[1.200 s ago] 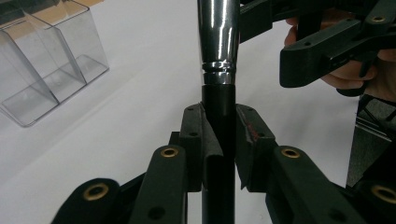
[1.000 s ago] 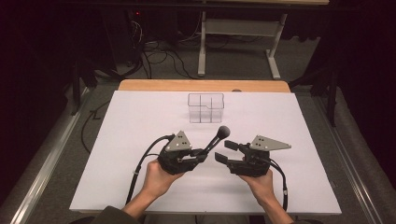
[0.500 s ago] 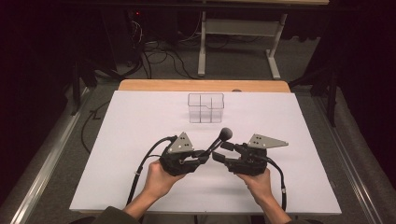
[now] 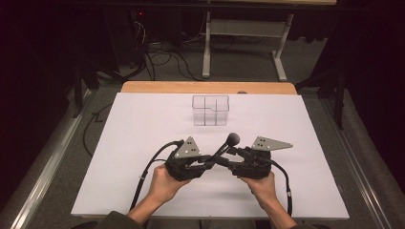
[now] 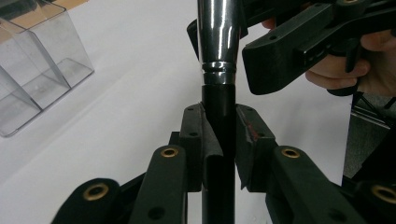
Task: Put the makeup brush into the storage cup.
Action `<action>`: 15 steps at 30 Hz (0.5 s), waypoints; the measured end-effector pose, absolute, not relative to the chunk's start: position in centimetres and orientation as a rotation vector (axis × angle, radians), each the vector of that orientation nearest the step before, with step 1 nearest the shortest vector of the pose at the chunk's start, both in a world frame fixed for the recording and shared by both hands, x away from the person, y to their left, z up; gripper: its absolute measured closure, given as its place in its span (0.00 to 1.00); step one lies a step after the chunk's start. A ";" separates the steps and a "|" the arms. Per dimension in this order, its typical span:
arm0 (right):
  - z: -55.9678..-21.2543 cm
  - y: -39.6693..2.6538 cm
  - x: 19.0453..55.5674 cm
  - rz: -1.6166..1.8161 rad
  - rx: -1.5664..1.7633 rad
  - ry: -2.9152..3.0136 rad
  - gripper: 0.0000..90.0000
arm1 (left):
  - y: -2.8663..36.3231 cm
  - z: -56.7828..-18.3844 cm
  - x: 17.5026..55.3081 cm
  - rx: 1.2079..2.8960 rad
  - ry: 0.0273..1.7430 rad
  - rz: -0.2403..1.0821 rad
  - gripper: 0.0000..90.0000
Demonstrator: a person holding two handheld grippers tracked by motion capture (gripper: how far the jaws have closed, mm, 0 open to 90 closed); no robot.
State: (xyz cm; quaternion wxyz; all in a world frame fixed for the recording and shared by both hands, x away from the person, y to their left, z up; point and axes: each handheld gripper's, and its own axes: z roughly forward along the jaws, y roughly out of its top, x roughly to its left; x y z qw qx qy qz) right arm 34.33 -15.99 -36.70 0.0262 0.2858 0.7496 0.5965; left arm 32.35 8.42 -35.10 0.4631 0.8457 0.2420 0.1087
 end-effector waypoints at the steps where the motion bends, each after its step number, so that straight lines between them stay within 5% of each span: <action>1: -36.7 -16.0 34.3 1.843 0.883 2.316 0.52 | 8.4 -35.1 32.4 2.079 0.595 0.267 0.82; 15: -36.8 -15.7 34.5 1.895 0.895 2.325 0.58 | 8.2 -35.1 32.1 2.084 0.580 0.282 0.82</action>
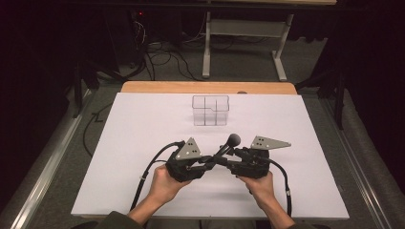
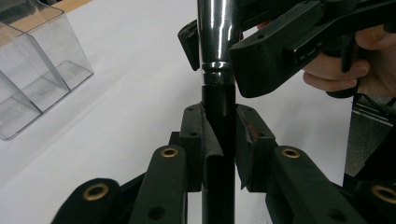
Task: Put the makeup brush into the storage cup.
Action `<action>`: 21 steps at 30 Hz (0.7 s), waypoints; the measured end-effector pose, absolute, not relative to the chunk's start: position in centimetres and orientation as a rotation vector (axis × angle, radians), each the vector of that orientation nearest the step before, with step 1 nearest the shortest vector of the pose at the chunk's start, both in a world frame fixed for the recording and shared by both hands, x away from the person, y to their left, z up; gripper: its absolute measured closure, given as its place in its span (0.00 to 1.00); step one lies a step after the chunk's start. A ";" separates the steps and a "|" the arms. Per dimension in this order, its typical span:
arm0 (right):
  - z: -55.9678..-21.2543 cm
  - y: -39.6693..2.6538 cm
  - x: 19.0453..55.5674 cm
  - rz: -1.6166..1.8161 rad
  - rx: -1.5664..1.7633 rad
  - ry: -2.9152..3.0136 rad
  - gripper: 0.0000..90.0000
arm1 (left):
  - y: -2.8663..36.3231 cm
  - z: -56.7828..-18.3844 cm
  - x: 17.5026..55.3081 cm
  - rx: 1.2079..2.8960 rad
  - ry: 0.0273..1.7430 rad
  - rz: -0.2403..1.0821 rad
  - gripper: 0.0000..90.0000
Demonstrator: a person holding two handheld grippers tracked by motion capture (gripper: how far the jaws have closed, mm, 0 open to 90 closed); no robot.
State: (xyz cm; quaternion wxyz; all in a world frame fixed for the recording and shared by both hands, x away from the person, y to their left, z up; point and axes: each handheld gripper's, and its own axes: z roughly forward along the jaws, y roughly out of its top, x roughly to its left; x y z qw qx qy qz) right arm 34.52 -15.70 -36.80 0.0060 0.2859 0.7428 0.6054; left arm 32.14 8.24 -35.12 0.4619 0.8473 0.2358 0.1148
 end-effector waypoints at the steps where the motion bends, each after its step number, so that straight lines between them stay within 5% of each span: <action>1: -36.8 -15.7 34.5 1.897 0.896 2.325 0.58 | 8.2 -35.1 32.1 2.087 0.577 0.290 0.82; 21: -37.0 -16.2 34.7 1.947 0.940 2.313 0.70 | 8.1 -35.2 32.0 2.092 0.555 0.299 0.82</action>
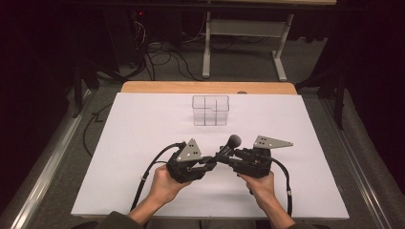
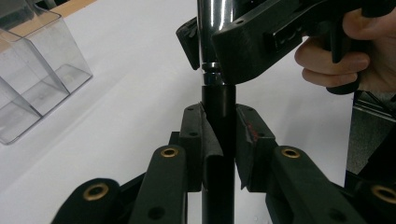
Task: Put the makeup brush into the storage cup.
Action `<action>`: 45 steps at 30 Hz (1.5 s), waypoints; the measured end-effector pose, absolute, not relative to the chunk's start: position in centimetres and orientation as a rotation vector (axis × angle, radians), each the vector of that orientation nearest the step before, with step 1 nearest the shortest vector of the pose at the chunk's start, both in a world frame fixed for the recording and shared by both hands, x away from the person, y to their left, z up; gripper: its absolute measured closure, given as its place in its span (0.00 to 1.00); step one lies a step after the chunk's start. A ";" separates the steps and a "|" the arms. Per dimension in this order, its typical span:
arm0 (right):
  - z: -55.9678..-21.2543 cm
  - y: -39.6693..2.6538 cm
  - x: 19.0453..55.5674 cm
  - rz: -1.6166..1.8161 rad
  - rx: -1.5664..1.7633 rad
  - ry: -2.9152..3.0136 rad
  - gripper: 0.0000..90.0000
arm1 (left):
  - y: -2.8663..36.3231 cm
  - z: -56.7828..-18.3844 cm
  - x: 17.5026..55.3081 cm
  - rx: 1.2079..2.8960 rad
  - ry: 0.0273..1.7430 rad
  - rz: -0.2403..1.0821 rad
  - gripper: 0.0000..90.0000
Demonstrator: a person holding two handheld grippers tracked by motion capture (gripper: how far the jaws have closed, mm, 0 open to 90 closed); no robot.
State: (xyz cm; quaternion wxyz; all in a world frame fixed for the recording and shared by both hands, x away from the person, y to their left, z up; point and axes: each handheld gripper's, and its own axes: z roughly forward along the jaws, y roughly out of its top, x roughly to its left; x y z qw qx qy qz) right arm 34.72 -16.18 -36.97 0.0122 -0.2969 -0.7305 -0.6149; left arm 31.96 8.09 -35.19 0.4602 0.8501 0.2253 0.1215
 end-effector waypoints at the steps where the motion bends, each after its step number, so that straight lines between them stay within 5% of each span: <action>1: -37.0 -16.2 34.7 -1.920 -0.922 -2.274 0.71 | 8.1 -35.2 32.0 2.093 0.552 0.299 0.82; 34: -37.2 -16.6 35.2 -1.888 -0.898 -2.166 0.81 | 8.1 -35.5 32.0 2.094 0.524 0.295 0.81; 45: -37.0 -16.8 35.1 -1.893 -0.920 -2.205 0.81 | 8.6 -35.2 32.2 2.046 0.560 0.273 0.51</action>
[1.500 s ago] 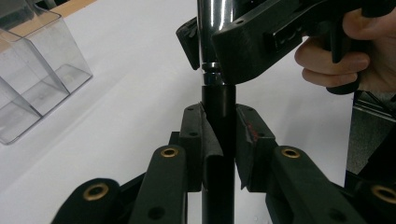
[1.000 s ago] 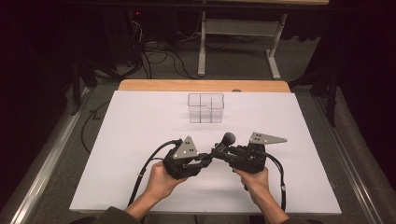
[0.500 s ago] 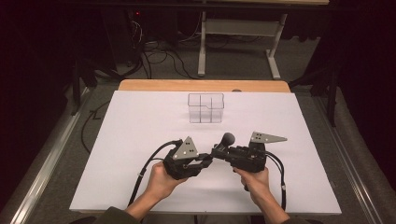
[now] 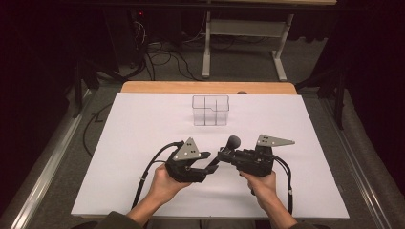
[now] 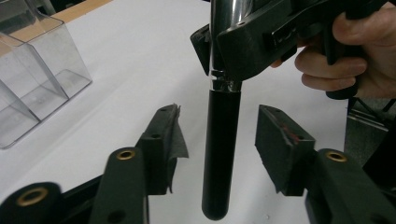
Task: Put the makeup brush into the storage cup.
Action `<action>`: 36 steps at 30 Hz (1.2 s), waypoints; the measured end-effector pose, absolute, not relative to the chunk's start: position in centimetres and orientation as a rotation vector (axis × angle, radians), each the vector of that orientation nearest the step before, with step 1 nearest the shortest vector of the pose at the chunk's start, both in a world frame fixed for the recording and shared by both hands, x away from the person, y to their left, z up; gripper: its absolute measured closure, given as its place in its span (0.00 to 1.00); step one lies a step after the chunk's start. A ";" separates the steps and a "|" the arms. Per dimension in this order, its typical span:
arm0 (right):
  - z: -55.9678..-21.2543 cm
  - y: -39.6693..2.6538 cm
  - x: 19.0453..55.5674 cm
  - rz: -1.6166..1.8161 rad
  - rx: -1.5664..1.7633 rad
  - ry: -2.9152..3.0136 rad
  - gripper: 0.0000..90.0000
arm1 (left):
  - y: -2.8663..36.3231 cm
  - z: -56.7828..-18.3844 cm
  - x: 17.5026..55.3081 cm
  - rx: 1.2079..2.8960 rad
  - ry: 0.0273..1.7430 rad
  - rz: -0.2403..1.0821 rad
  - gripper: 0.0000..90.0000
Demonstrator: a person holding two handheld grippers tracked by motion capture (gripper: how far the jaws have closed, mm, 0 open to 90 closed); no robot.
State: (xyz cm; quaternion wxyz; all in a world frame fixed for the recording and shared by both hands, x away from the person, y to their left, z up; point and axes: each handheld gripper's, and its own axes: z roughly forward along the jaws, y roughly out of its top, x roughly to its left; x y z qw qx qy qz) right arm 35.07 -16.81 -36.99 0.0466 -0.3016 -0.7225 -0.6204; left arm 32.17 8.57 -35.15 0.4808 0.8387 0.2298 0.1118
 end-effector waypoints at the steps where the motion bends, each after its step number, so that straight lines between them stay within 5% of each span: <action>1: -36.9 -16.8 35.0 -1.892 -0.922 -2.215 0.81 | 8.6 -35.1 32.2 2.043 0.562 0.271 0.51; 19: -36.3 -17.3 34.7 -1.885 -0.927 -2.326 0.81 | 12.4 -33.8 32.5 1.922 0.654 0.228 0.43; 36: -36.0 -17.6 34.7 -1.884 -0.931 -2.357 0.81 | 19.1 -34.0 32.1 1.817 0.830 0.350 0.41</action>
